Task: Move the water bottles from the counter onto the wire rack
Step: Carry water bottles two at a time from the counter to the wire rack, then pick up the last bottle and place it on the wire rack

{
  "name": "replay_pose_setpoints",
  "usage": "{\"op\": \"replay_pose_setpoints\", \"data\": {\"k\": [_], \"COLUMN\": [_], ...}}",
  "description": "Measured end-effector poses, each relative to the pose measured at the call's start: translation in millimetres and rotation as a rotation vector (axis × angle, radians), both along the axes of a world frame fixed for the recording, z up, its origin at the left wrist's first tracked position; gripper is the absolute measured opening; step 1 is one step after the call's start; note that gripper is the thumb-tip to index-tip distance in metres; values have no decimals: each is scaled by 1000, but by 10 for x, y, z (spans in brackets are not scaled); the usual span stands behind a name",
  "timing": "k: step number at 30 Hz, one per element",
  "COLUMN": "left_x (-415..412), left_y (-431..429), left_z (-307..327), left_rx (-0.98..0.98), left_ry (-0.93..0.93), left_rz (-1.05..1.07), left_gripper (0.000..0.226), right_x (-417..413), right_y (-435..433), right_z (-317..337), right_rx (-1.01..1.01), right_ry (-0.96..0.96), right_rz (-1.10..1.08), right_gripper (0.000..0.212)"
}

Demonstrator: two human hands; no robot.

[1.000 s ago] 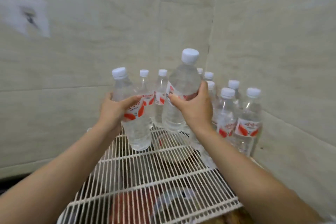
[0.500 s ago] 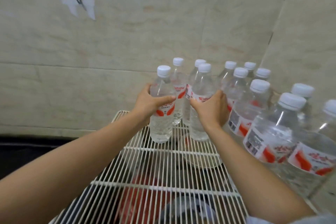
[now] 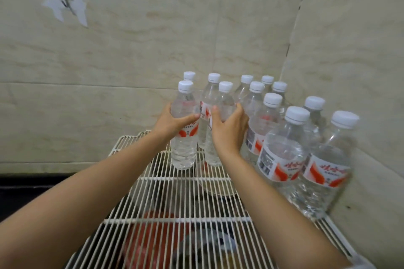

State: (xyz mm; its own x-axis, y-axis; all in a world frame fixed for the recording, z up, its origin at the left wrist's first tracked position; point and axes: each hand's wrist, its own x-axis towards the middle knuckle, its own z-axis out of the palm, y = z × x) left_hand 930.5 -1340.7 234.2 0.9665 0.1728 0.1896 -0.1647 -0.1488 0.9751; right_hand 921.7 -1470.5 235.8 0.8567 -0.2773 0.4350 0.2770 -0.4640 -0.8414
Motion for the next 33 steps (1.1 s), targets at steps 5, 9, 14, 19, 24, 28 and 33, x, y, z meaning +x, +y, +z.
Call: {"op": "replay_pose_setpoints", "data": {"k": [5, 9, 14, 19, 24, 28, 33], "left_x": [-158, -475, -1070, -1957, -3375, -4829, -6541], "left_y": [210, 582, 1373, 2338, 3339, 4012, 4490], "left_z": [-63, -178, -252, -375, -528, -649, -869], "left_rx": [170, 297, 337, 293, 297, 285, 217], "left_ry": [129, 196, 245, 280, 326, 419, 532], "left_rz": [22, 126, 281, 536, 837, 1089, 1374], "left_gripper": [90, 89, 81, 77, 73, 73, 72], "right_x": [-346, -526, -771, -1161, -1866, -2597, -3468], "right_y": [51, 306, 895, 1785, 2921, 3842, 4674], "right_z": [-63, -118, -88, -95, -249, -479, -999], "right_rx": [-96, -180, -271, -323, -353, -407, -542], "right_ry": [-67, -85, -64, -70, -62, -13, 52], "right_rz": [101, 218, 380, 563, 773, 919, 1088], "right_gripper": [59, 55, 51, 50, 53, 55, 57]}}
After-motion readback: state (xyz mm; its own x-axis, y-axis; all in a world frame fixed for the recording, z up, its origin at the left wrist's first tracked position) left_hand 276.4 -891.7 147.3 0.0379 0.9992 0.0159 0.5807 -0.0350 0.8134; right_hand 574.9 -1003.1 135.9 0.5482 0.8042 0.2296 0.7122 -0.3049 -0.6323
